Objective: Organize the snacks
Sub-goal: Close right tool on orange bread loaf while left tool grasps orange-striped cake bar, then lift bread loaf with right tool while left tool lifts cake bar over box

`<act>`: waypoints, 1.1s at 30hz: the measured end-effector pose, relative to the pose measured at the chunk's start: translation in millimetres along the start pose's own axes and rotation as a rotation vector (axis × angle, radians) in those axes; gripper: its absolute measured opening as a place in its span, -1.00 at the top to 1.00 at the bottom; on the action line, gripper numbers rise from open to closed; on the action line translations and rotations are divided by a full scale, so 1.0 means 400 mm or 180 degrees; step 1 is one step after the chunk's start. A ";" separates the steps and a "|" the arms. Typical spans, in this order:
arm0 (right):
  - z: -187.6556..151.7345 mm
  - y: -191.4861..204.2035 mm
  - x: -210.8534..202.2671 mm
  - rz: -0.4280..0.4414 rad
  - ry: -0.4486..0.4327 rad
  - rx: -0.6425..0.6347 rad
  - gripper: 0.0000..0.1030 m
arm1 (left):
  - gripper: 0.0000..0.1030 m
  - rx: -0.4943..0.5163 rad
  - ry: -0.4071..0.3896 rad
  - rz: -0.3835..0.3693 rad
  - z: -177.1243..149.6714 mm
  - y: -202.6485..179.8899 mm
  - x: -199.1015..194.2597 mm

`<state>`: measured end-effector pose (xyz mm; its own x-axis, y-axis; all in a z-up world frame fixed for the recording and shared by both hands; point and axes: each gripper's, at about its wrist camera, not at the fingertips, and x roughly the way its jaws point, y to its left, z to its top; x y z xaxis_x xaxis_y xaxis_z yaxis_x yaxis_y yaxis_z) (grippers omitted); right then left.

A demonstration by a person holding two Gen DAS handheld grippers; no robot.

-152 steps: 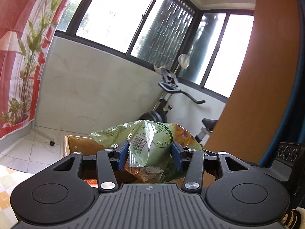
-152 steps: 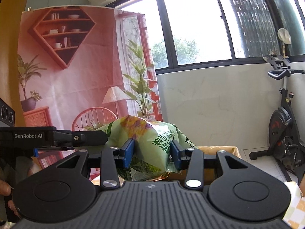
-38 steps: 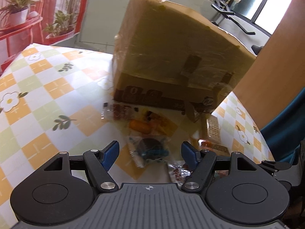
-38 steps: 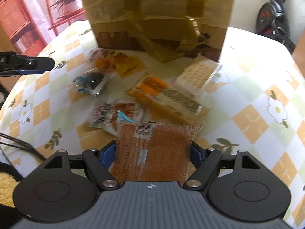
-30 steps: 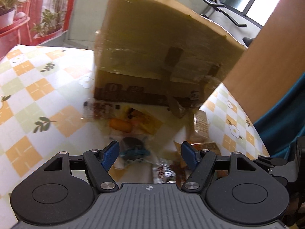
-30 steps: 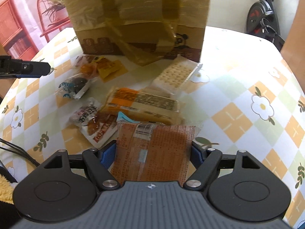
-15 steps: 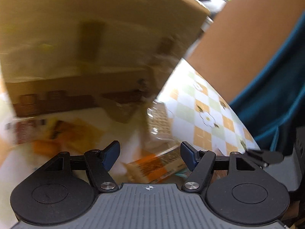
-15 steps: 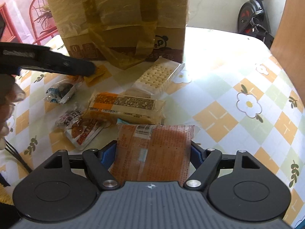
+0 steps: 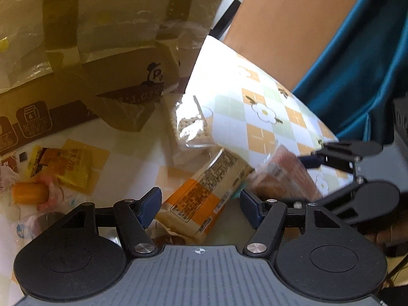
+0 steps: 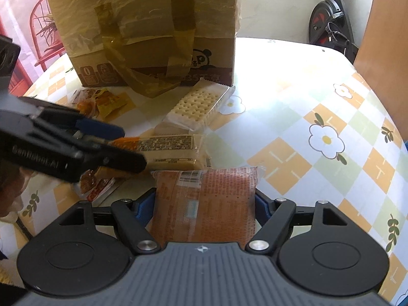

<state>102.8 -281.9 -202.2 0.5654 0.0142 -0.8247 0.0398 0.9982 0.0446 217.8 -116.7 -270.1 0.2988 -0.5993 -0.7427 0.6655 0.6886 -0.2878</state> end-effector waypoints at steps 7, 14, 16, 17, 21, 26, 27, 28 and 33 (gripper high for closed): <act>0.003 -0.001 0.008 -0.0023 -0.0006 0.0002 -0.47 | -0.20 0.0189 0.0116 0.0151 -0.017 -0.022 0.022; 0.001 -0.005 0.008 -0.0020 -0.0007 0.0045 -0.47 | 0.01 0.0186 0.0018 0.0088 -0.031 -0.026 0.022; -0.001 -0.009 0.007 -0.0016 -0.0004 0.0058 -0.46 | 0.01 0.0089 -0.0009 0.0086 -0.036 -0.007 -0.001; -0.001 -0.010 0.006 -0.0028 -0.0002 0.0057 -0.46 | 0.01 0.0041 -0.0022 0.0105 -0.042 0.002 -0.012; -0.005 -0.023 0.002 -0.0084 -0.0003 0.0097 -0.46 | 0.02 -0.0159 -0.0061 0.0161 -0.060 0.018 -0.036; -0.006 -0.016 0.003 -0.0118 -0.0010 0.0083 -0.46 | 0.01 -0.0007 0.0002 0.0224 -0.054 -0.001 -0.019; -0.005 -0.014 0.004 -0.0124 -0.0012 0.0073 -0.46 | 0.01 0.0010 0.0026 0.0228 -0.052 -0.002 -0.014; -0.005 -0.013 0.005 -0.0127 -0.0014 0.0071 -0.46 | 0.01 0.0028 0.0036 0.0246 -0.050 -0.004 -0.008; -0.013 -0.017 0.004 -0.0116 -0.0047 0.0116 -0.46 | 0.07 -0.0003 -0.0009 0.0248 -0.050 0.001 -0.007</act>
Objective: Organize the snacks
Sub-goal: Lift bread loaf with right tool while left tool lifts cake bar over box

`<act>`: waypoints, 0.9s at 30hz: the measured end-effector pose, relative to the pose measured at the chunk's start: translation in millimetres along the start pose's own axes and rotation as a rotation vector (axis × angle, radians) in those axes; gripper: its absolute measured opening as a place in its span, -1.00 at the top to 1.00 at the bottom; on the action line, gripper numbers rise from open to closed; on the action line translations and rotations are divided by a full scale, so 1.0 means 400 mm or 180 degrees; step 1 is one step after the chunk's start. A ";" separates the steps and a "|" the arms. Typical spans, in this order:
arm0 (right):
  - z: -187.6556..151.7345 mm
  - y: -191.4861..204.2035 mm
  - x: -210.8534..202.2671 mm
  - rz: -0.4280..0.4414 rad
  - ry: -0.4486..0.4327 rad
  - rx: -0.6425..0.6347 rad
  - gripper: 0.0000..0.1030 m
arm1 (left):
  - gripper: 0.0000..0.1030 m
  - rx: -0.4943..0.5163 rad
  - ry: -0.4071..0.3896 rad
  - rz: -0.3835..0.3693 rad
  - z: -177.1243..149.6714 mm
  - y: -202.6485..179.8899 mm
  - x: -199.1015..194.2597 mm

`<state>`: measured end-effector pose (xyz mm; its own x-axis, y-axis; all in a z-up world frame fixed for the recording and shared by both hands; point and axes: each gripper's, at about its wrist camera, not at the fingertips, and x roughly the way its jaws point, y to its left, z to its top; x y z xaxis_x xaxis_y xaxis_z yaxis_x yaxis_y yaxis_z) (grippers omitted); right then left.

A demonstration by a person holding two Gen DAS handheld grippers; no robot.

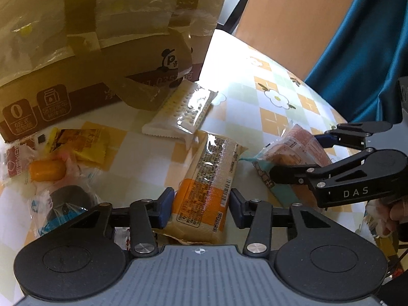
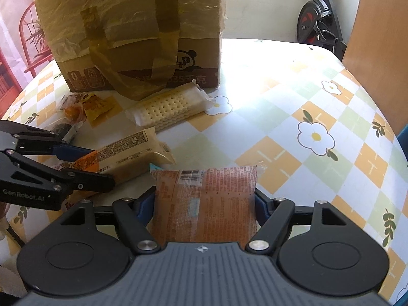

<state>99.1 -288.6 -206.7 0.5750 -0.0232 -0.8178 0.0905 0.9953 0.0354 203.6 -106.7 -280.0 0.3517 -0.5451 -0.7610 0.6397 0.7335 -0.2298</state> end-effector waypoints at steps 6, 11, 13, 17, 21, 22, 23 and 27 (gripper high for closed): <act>0.005 -0.006 -0.027 0.0075 -0.0060 0.0086 -0.44 | 0.11 -0.0202 -0.0346 -0.0085 0.011 0.017 -0.087; 0.042 -0.012 -0.080 0.0117 -0.0291 0.0134 -0.44 | 0.11 -0.0187 -0.0637 -0.0110 0.033 0.018 -0.180; 0.063 -0.011 -0.100 0.0135 -0.0387 0.0124 -0.44 | 0.11 -0.0230 -0.0783 -0.0123 0.044 0.021 -0.219; 0.106 -0.004 -0.141 0.0172 -0.0590 0.0083 -0.44 | 0.11 -0.0354 -0.1117 -0.0124 0.074 0.039 -0.301; 0.164 0.007 -0.188 0.0219 -0.0824 -0.0013 -0.44 | 0.11 -0.0386 -0.1435 0.0014 0.123 0.062 -0.382; 0.182 0.010 -0.200 0.0238 -0.0890 -0.0036 -0.44 | 0.11 -0.0378 -0.1512 0.0056 0.138 0.068 -0.401; 0.205 0.012 -0.215 0.0271 -0.0976 -0.0046 -0.44 | 0.11 -0.0374 -0.1594 0.0112 0.155 0.073 -0.419; 0.301 0.017 -0.260 0.0378 -0.1340 -0.0085 -0.44 | 0.11 -0.0460 -0.1814 0.0300 0.228 0.101 -0.459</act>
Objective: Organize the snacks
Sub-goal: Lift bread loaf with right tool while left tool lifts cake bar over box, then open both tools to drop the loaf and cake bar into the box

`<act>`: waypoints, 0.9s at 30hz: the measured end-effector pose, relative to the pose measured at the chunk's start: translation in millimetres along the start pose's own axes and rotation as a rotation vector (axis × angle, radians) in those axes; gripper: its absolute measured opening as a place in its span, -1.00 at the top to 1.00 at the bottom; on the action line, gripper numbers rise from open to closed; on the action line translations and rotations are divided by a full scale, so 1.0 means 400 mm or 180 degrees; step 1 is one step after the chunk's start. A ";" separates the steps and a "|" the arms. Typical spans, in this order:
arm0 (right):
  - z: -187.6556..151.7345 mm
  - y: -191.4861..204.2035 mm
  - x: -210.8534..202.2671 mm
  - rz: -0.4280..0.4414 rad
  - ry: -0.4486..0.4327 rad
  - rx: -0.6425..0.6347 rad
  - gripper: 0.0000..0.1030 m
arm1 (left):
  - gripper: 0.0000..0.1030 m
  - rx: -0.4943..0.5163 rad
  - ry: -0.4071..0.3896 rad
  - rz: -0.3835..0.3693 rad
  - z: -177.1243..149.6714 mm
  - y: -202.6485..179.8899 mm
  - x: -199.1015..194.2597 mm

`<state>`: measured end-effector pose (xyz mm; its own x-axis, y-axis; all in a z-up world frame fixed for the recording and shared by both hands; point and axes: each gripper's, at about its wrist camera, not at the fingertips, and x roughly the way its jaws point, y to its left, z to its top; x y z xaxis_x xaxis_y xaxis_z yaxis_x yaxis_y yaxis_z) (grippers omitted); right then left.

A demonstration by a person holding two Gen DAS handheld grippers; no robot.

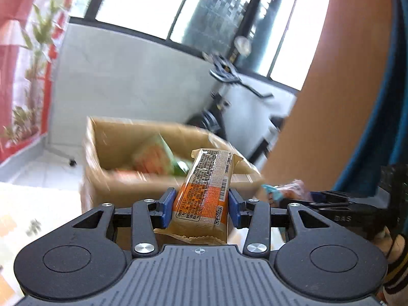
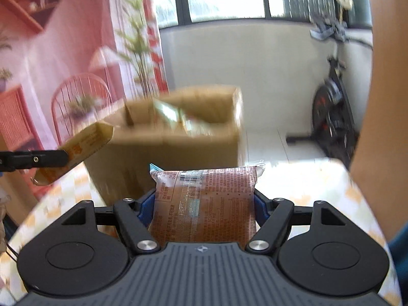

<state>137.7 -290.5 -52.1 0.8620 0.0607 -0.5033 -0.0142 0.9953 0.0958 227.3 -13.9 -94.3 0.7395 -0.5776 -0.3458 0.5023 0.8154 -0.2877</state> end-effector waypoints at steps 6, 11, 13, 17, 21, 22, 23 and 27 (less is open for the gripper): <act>0.142 0.036 0.064 0.0040 -0.0478 -0.0225 -0.44 | 0.11 -0.0092 -0.0152 0.0329 0.105 0.037 0.080; 0.218 0.064 0.170 0.0039 -0.0709 -0.0438 -0.44 | 0.11 -0.0086 -0.0063 0.0664 0.147 0.066 0.128; 0.226 0.072 0.220 0.0033 -0.0749 -0.0565 -0.44 | 0.11 -0.0066 0.0004 0.0817 0.151 0.082 0.167; 0.228 0.075 0.320 0.0097 -0.0598 -0.0430 -0.44 | 0.11 -0.0067 0.0088 0.0987 0.155 0.117 0.188; 0.230 0.073 0.379 0.0223 -0.0545 -0.0189 -0.44 | 0.11 -0.0034 0.0152 0.1076 0.163 0.133 0.204; 0.232 0.074 0.393 0.0229 -0.0521 -0.0157 -0.44 | 0.11 -0.0023 0.0169 0.1100 0.163 0.135 0.207; 0.234 0.077 0.405 0.0238 -0.0495 -0.0132 -0.44 | 0.11 -0.0021 0.0186 0.1121 0.162 0.132 0.215; 0.236 0.082 0.434 0.0276 -0.0472 -0.0059 -0.45 | 0.10 -0.0034 0.0293 0.1113 0.158 0.152 0.232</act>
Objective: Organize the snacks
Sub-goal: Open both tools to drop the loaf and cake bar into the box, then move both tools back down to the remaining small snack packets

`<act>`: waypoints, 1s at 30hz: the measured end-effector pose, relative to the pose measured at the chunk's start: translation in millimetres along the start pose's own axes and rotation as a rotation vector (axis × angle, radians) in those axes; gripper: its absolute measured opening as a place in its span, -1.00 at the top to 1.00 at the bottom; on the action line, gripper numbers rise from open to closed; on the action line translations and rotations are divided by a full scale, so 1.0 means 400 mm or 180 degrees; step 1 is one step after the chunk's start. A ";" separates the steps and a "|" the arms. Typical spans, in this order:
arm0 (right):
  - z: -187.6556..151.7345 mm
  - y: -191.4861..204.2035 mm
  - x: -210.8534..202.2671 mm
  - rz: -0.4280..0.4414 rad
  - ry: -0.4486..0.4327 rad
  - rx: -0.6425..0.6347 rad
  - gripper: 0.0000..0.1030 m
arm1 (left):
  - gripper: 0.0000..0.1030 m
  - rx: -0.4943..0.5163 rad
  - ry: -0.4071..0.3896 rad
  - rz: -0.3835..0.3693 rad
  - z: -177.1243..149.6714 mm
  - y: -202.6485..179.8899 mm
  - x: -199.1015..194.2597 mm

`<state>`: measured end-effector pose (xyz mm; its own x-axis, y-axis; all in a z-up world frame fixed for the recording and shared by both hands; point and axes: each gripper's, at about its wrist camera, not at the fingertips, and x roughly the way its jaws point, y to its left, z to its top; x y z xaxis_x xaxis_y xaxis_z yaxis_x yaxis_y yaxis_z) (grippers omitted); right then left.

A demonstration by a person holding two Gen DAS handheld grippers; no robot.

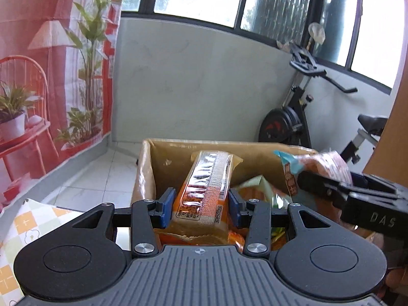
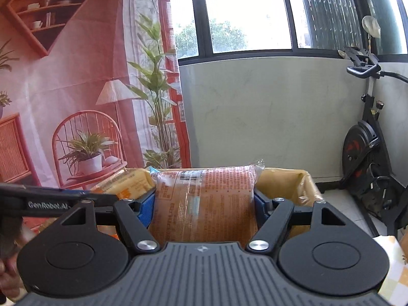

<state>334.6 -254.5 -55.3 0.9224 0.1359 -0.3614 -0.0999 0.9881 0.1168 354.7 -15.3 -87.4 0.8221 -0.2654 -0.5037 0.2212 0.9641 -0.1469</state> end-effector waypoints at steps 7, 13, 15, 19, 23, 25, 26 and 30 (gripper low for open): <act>-0.001 0.010 -0.006 0.0053 0.0075 0.0015 -0.63 | -0.31 0.0032 -0.0045 -0.0034 -0.004 0.006 -0.037; 0.004 0.029 -0.045 0.0095 -0.0014 -0.0001 -0.66 | -0.31 -0.0012 -0.0056 -0.0102 -0.009 0.018 -0.078; 0.005 0.033 -0.060 0.0078 -0.0045 0.0011 -0.66 | -0.31 0.0008 -0.0068 -0.0118 -0.013 0.018 -0.098; -0.003 0.040 -0.099 0.0054 -0.0115 0.0059 -0.66 | -0.31 0.0018 -0.0068 -0.0151 -0.021 0.023 -0.138; -0.024 0.045 -0.145 0.0060 -0.0145 0.0128 -0.66 | -0.31 0.0010 -0.0037 -0.0212 -0.036 0.034 -0.178; -0.035 0.047 -0.169 0.0067 -0.0151 0.0143 -0.66 | -0.31 0.0023 -0.0026 -0.0214 -0.044 0.041 -0.197; -0.042 0.048 -0.183 0.0062 -0.0153 0.0148 -0.66 | -0.31 0.0020 -0.0018 -0.0222 -0.047 0.047 -0.205; -0.077 0.050 -0.231 0.0045 -0.0163 0.0188 -0.66 | -0.31 -0.0026 0.0032 -0.0250 -0.077 0.075 -0.232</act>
<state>235.9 -245.1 -48.0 0.9391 0.1445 -0.3118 -0.0923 0.9800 0.1764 268.8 37.8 -71.3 0.7970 -0.3403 -0.4990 0.2804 0.9402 -0.1933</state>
